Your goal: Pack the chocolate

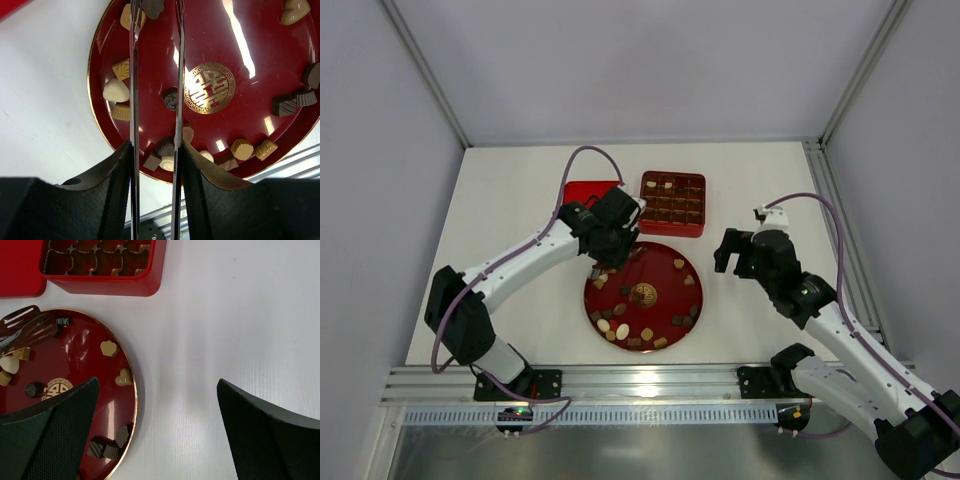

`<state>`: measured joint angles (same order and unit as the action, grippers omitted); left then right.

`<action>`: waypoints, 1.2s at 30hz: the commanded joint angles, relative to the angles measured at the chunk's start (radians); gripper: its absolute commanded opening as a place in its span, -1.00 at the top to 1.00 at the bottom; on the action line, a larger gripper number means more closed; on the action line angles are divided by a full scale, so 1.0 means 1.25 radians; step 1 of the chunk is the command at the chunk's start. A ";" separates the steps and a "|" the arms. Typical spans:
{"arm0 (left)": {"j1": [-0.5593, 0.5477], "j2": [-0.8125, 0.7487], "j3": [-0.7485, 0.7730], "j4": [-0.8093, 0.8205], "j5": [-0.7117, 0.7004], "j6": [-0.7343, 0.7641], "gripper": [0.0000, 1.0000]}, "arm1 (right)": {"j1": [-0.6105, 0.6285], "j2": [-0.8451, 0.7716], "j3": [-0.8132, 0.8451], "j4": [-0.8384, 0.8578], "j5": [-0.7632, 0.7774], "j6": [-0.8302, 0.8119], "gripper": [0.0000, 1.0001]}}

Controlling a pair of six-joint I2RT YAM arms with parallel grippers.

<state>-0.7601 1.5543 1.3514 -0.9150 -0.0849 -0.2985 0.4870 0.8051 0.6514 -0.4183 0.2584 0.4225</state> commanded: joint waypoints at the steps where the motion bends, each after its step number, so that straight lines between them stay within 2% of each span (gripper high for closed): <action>1: -0.003 0.006 0.006 0.032 0.003 0.014 0.17 | -0.003 -0.003 -0.006 0.029 0.003 0.008 -0.99; 36: -0.003 0.007 -0.005 0.021 -0.013 0.012 0.17 | -0.003 -0.007 -0.019 0.033 0.003 0.011 -1.00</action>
<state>-0.7601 1.5909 1.3495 -0.9058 -0.0860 -0.2848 0.4870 0.8051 0.6239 -0.4122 0.2584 0.4252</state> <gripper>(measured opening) 0.417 0.996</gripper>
